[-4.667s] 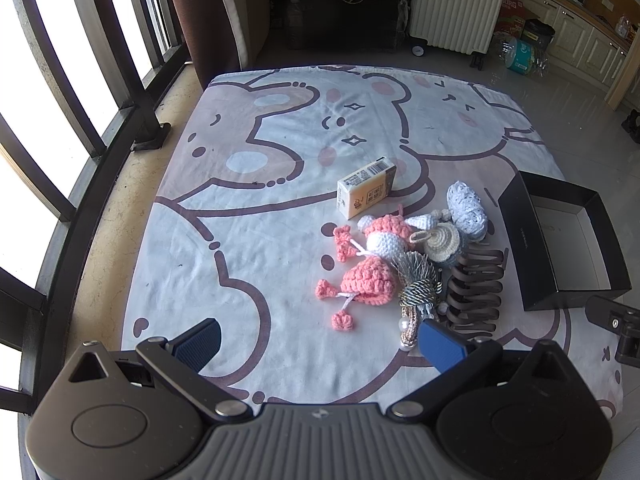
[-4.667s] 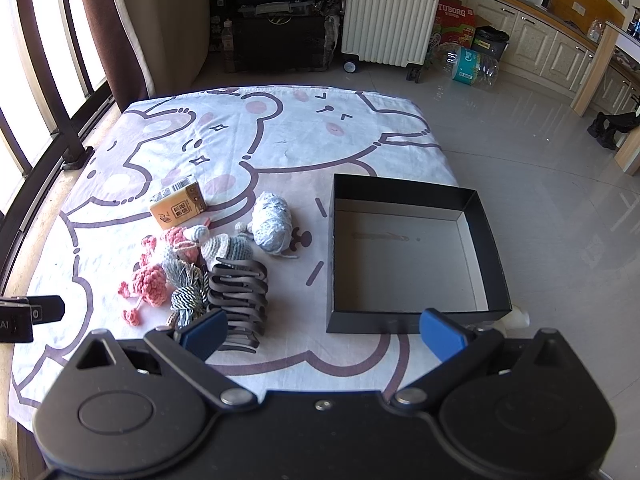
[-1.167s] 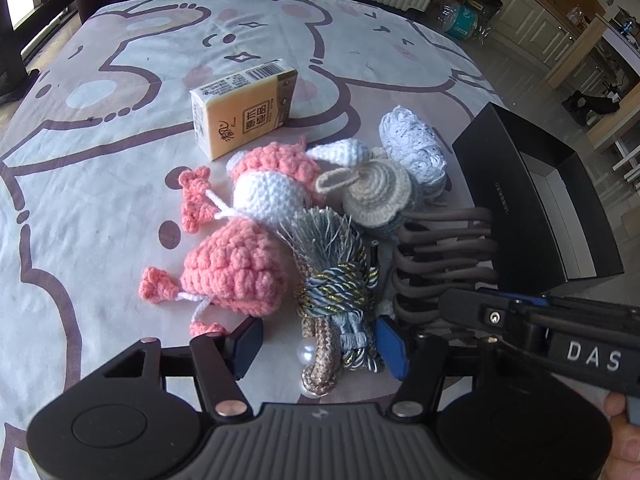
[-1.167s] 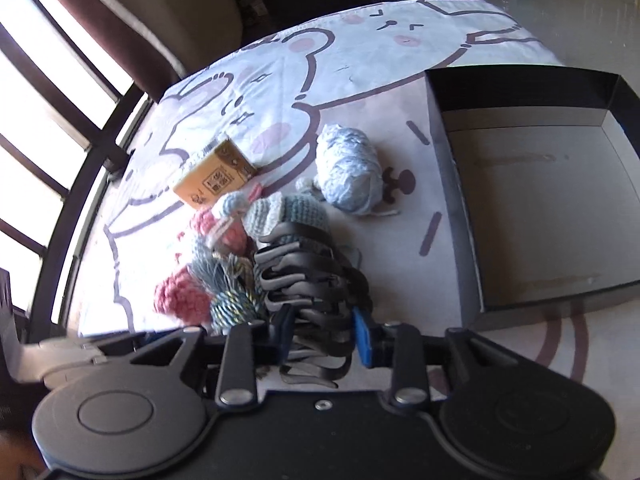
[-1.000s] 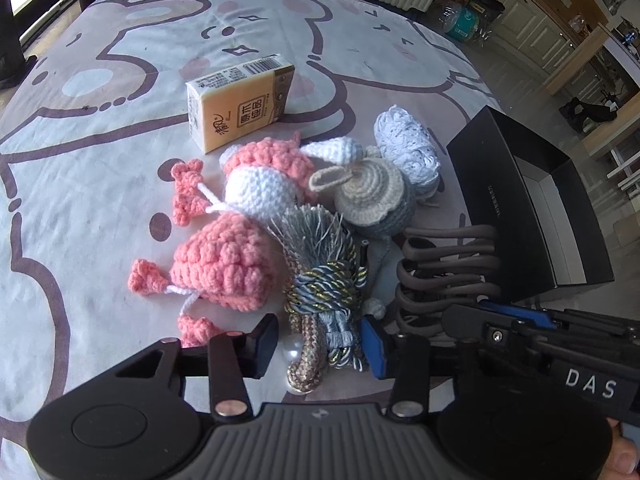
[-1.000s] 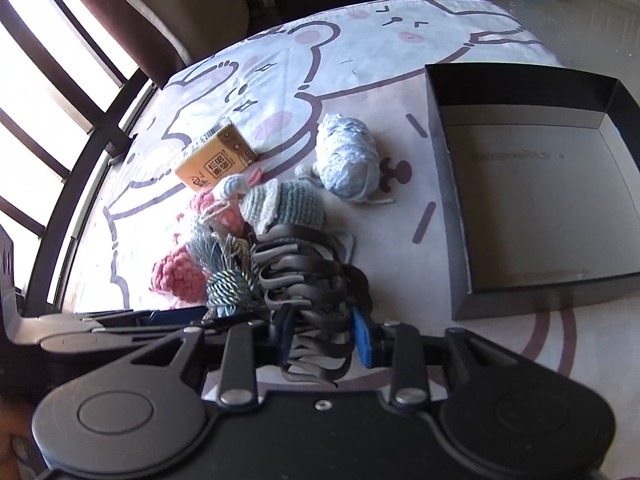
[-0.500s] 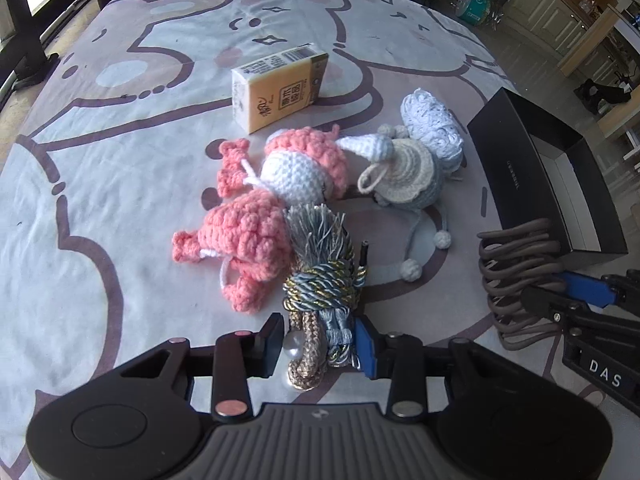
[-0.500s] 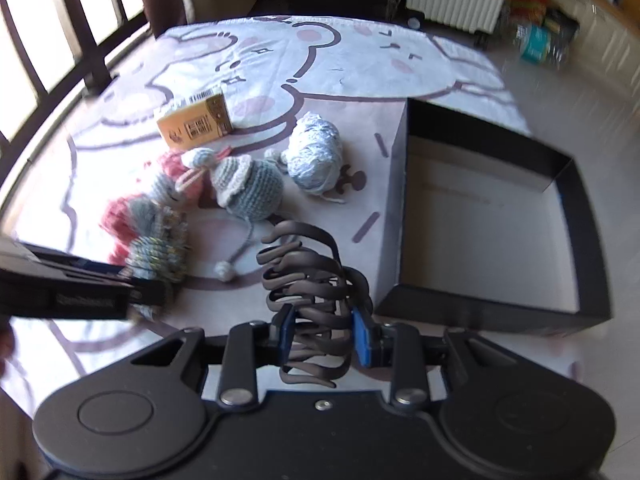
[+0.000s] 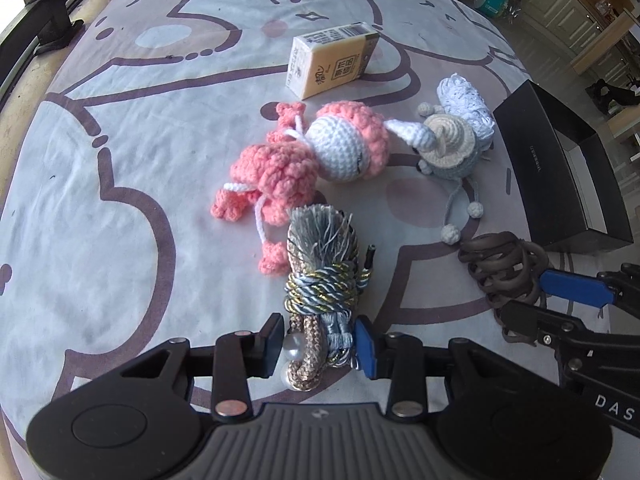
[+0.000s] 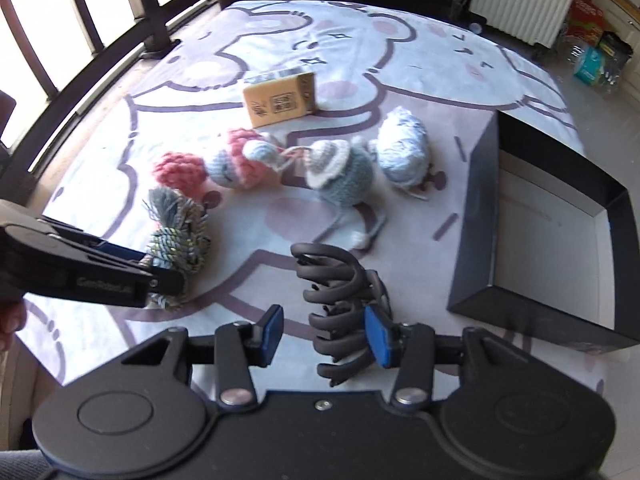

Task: Organize objects
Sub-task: 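Grasp the rope tassel with the left tool while the right tool grasps the claw clip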

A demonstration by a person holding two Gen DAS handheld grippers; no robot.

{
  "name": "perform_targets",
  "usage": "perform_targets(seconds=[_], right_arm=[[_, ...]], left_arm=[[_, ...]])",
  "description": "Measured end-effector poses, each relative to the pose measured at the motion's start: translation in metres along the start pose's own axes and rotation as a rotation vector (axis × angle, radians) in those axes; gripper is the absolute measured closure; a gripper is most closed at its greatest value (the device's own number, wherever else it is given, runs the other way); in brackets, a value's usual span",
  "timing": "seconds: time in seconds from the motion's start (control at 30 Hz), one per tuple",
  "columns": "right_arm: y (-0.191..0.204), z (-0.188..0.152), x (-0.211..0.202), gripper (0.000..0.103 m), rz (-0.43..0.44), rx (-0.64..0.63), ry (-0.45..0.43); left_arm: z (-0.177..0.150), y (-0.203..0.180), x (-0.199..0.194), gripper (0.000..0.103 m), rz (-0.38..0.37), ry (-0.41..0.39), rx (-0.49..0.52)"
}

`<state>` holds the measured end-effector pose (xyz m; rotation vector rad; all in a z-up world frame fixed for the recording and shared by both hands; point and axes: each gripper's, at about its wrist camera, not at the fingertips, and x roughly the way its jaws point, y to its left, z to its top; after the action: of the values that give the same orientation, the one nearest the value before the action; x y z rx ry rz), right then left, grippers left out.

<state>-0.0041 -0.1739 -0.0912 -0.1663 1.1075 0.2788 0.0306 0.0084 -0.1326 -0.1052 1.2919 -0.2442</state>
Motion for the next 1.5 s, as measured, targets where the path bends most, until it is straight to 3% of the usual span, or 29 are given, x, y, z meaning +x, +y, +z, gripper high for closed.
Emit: perform_targets(seconds=[0.13, 0.2, 0.27, 0.47, 0.63, 0.7, 0.97, 1.23, 1.4, 1.5], right_arm=[[0.009, 0.002, -0.003, 0.057, 0.077, -0.007, 0.013], [0.012, 0.001, -0.002, 0.067, 0.173, 0.009, 0.041], [0.016, -0.002, -0.003, 0.068, 0.246, 0.013, 0.06], [0.007, 0.001, -0.017, 0.067, 0.281, 0.08, -0.002], [-0.011, 0.004, -0.017, 0.057, 0.188, 0.163, -0.042], [-0.014, 0.003, -0.013, 0.044, 0.14, 0.168, -0.041], [-0.009, -0.002, 0.005, 0.034, 0.117, 0.129, 0.01], [-0.001, -0.004, 0.018, 0.036, 0.117, 0.093, 0.042], [-0.004, -0.002, 0.019, 0.047, 0.105, 0.108, 0.035], [-0.005, -0.002, 0.019, 0.054, 0.117, 0.108, 0.037]], left_arm=[[-0.002, 0.003, -0.001, 0.063, 0.001, 0.007, 0.001], [-0.003, 0.004, -0.001, 0.063, 0.003, 0.011, 0.0], [-0.004, 0.005, -0.001, 0.063, 0.004, 0.013, -0.003], [-0.001, 0.007, -0.002, 0.062, 0.011, 0.011, -0.029], [0.003, 0.009, -0.003, 0.056, 0.013, -0.002, -0.071], [0.004, 0.009, -0.002, 0.054, 0.009, -0.005, -0.082], [0.007, 0.009, 0.001, 0.032, 0.034, -0.028, -0.093], [0.008, 0.009, 0.007, 0.032, 0.019, -0.029, -0.112], [0.009, 0.006, 0.01, 0.034, 0.024, -0.02, -0.095], [0.009, 0.005, 0.009, 0.044, 0.032, -0.02, -0.081]])
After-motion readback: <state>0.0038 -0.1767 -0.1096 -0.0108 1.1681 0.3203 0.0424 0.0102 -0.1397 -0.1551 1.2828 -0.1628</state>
